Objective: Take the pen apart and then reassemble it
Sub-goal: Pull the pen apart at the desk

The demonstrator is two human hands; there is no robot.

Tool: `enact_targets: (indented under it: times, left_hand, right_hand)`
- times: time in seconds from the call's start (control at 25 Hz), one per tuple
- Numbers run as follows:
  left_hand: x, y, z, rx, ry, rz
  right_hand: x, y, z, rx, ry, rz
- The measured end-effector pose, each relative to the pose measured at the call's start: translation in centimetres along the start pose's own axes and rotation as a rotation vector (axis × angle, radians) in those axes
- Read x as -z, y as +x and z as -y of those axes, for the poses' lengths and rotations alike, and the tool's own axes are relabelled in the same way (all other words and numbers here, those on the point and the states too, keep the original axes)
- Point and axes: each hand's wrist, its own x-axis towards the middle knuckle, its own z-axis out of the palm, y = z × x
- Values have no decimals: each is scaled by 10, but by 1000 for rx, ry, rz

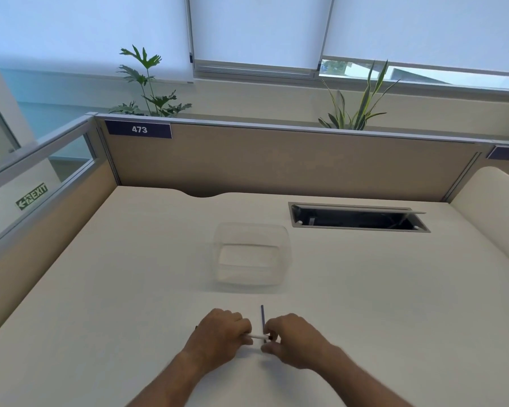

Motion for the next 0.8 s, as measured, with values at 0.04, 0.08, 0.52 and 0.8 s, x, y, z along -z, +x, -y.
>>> enact_targets:
  times: [0.04,0.08,0.52,0.8]
  left_hand:
    - [4,2,-3,11,-29,-18]
    - [7,3,-5,21,-49,-35]
    - [21,9,-10,-80,89,-202]
    - [25,10,-15,-109,103,-240]
  right_hand:
    - [6,1,-2,6,-11,14]
    - [10,1,-3,11,-23,31]
    - [39,7,-7,35,-14,132]
    - [49,12,-13,17,34,160]
